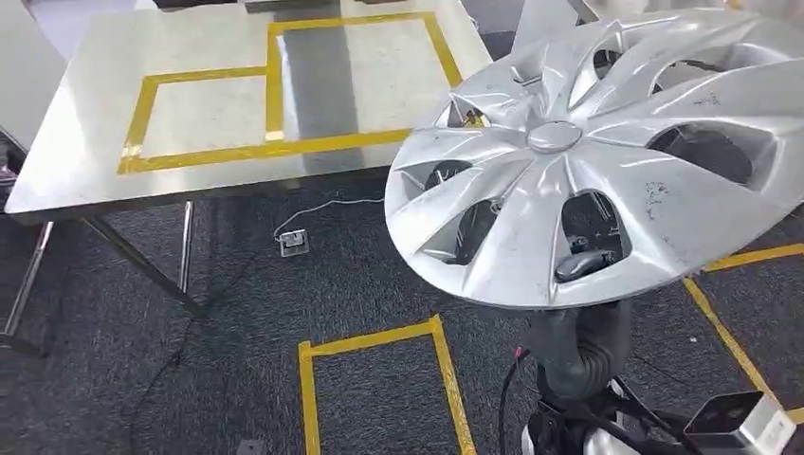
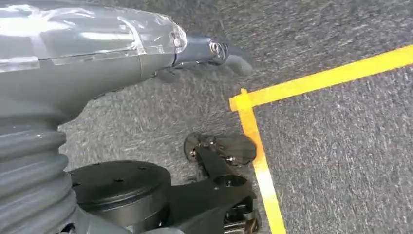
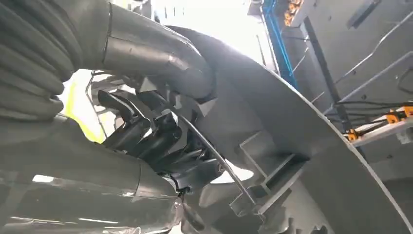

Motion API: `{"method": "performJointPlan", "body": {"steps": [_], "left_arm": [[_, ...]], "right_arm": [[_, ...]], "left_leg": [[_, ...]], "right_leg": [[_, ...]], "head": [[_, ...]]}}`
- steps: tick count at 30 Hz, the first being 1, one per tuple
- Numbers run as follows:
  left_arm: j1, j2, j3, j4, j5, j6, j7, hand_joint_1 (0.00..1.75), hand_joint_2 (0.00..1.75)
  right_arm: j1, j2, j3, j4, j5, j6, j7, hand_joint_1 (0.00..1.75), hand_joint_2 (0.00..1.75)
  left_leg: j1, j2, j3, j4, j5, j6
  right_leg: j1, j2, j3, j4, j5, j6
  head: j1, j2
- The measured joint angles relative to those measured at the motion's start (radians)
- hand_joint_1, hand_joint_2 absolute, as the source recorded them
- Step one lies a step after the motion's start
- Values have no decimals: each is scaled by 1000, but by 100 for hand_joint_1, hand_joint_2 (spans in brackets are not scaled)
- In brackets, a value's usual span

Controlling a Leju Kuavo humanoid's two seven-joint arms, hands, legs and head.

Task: Take the parts from the cabinet and place them on the table.

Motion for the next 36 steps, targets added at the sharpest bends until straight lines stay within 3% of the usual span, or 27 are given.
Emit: {"method": "performJointPlan", "body": {"steps": [1, 3, 4, 5, 6, 8, 9, 10, 11, 12, 14, 15, 16, 17, 19, 20, 22, 24, 25, 26, 27, 29, 30, 31, 32, 33, 36], "left_arm": [[-1, 0, 0, 0, 0, 0, 0, 0, 175], [-3, 0, 0, 0, 0, 0, 0, 0, 175], [-2, 0, 0, 0, 0, 0, 0, 0, 175], [-2, 0, 0, 0, 0, 0, 0, 0, 175], [-1, 0, 0, 0, 0, 0, -2, 0, 175], [-2, 3, 0, 0, 0, 0, -4, 0, 175], [-2, 3, 0, 0, 0, 0, -6, 0, 175], [-3, -1, 0, -2, 0, 0, -6, 0, 175], [-2, 0, 0, -2, 0, 0, -8, 0, 175], [-1, 1, 0, -1, 0, 0, -8, 0, 175], [-2, 2, 0, -1, 0, 0, -9, 0, 175], [-2, 2, 0, -1, 0, 0, -9, 0, 175], [-3, 2, 0, -2, 0, 0, -9, 0, 175], [-4, 2, 0, -2, 0, 0, -9, 0, 175], [-6, 2, 0, -2, 0, 0, -9, 0, 175], [-6, 2, 0, -2, 0, 0, -9, 0, 175], [-5, 3, 0, -2, 0, 0, -9, 0, 175], [-5, 2, 0, -2, 0, 0, -9, 0, 175], [-5, -4, 0, -3, 0, 0, -10, 0, 175], [-6, -2, 0, -2, 0, 1, -10, 0, 175], [-5, -4, 0, -2, 0, 1, -10, 0, 175], [-1, -5, 0, -2, 0, 0, -10, 0, 175], [-1, -5, 0, -2, 1, 0, -10, 0, 175], [0, -5, 0, -2, 1, 0, -10, 0, 175], [0, -4, 0, -2, 1, 0, -10, 0, 175], [0, -4, 0, -2, 2, 0, -10, 0, 175], [0, -2, 0, -2, 2, 0, -10, 0, 175]], "right_arm": [[2, 0, 0, 0, 0, 0, 0, 175, 175], [2, 0, -1, -1, 0, 0, 0, 175, 175], [2, 0, 0, -1, 0, 0, 0, 175, 175], [3, -1, 0, 0, -1, 0, 0, 175, 175], [3, -1, 0, 2, -1, 0, 0, 175, 175], [3, -1, 0, 3, -1, 0, 0, 175, 175], [2, -1, 0, 3, -1, 0, 0, 175, 175], [1, -1, 0, 3, -1, 0, 0, 175, 175], [0, -1, 0, 3, -1, 0, 0, 175, 175], [0, -1, 0, 3, -1, 0, 0, 175, 175], [1, -2, 0, 3, -1, 0, 0, 175, 175], [0, -2, 0, 3, -1, 0, 0, 175, 175], [1, -2, 0, 3, -1, 0, 0, 175, 175], [1, -2, 0, 3, -1, 0, 0, 175, 175], [2, -2, 0, 3, -1, 0, 0, 175, 175], [2, -3, 0, 3, -1, 0, 0, 175, 175], [2, -3, 0, 4, -1, 0, 0, 175, 175], [0, -3, 0, 3, -2, 0, 0, 175, 175], [-1, -3, 0, 3, -3, 1, -1, 175, 175], [-1, -3, 0, 3, -5, 1, -2, 175, 175], [-4, -3, 0, 2, -9, 3, -3, 175, 175], [-7, -3, 0, 2, -14, 5, -6, 175, 175], [-9, -3, 0, 2, -17, 6, -8, 175, 175], [-7, -3, 0, 2, -21, 6, -9, 175, 175], [-9, -3, 0, 2, -22, 6, -10, 175, 175], [-8, -3, 0, 2, -23, 6, -10, 175, 175], [-8, -3, 0, 2, -23, 7, -10, 175, 175]], "left_leg": [[0, 52, -22, 41, -37, -7], [15, 60, -90, 187, -109, -21], [21, 59, -116, 244, -127, -27], [23, 59, -125, 263, -123, -33], [28, 59, -111, 238, -96, -39], [33, 84, -24, 81, -8, -49], [31, 125, 13, 5, -3, -53], [20, 160, 18, 5, -14, -40], [21, 143, 14, 4, -11, -20], [19, 140, 11, 4, -12, -11], [16, 118, 9, 2, -8, 5], [20, 105, 11, 0, -5, 10], [20, 95, 11, 0, -4, 14], [20, 85, 10, 0, -3, 19], [14, 59, 7, 0, 0, 26], [11, 45, 7, 0, 1, 28], [4, 18, 8, 0, 3, 31], [-1, -3, 10, 0, 6, 33], [1, -7, 7, 0, 7, 32], [3, -16, 2, 2, 11, 28], [9, -18, -4, 0, 15, 21], [7, -19, -7, -1, 15, 15], [5, -15, -6, -5, 13, 41], [5, -12, -4, -7, 12, 36], [5, -10, -3, -7, 13, 33], [5, -7, -1, -9, 14, 32], [5, 3, 2, -12, 16, 28]], "right_leg": [[-1, -6, 3, -7, 3, -5], [-3, -29, 1, -5, 3, -4], [-5, -40, 1, -3, 1, -2], [-6, -51, 1, -1, 0, 0], [-8, -61, 1, 2, -4, 5], [-15, -79, 2, 15, -14, 18], [-16, -86, 2, 25, -21, 27], [-8, -89, -1, 29, -26, 35], [-7, -93, -1, 33, -28, 40], [-8, -99, 2, 32, -26, 42], [-12, -114, 4, 30, -28, 49], [-15, -98, 1, 40, -45, 56], [-18, -64, -11, 77, -76, 58], [-18, -45, -39, 145, -116, 59], [-16, -29, -112, 310, -184, 58], [-16, -28, -130, 347, -188, 55], [-12, -25, -107, 284, -125, 38], [1, -2, -36, 113, -27, 8], [6, 26, -16, 67, -29, -15], [8, 21, -16, 51, -20, -14], [12, 19, -13, 43, -22, -14], [12, 18, -12, 26, -21, -9], [6, 19, -8, 19, -25, 56], [7, 20, -7, 19, -23, 47], [9, 20, -7, 19, -23, 26], [9, 21, -6, 20, -23, 30], [9, 27, -6, 21, -21, 27]], "head": [[-12, 0], [-21, 0], [-24, 0], [-28, 0], [-31, 0], [-39, 0], [-45, 0], [-55, 0], [-53, 0], [-43, 0], [-46, 0], [-44, 0], [-40, 0], [-35, 0], [-26, 0], [-21, 0], [-11, 0], [-2, 0], [-7, 0], [-13, 0], [1, 0], [6, 0], [4, 0], [0, 0], [-1, 0], [-3, 0], [-10, 0]]}}
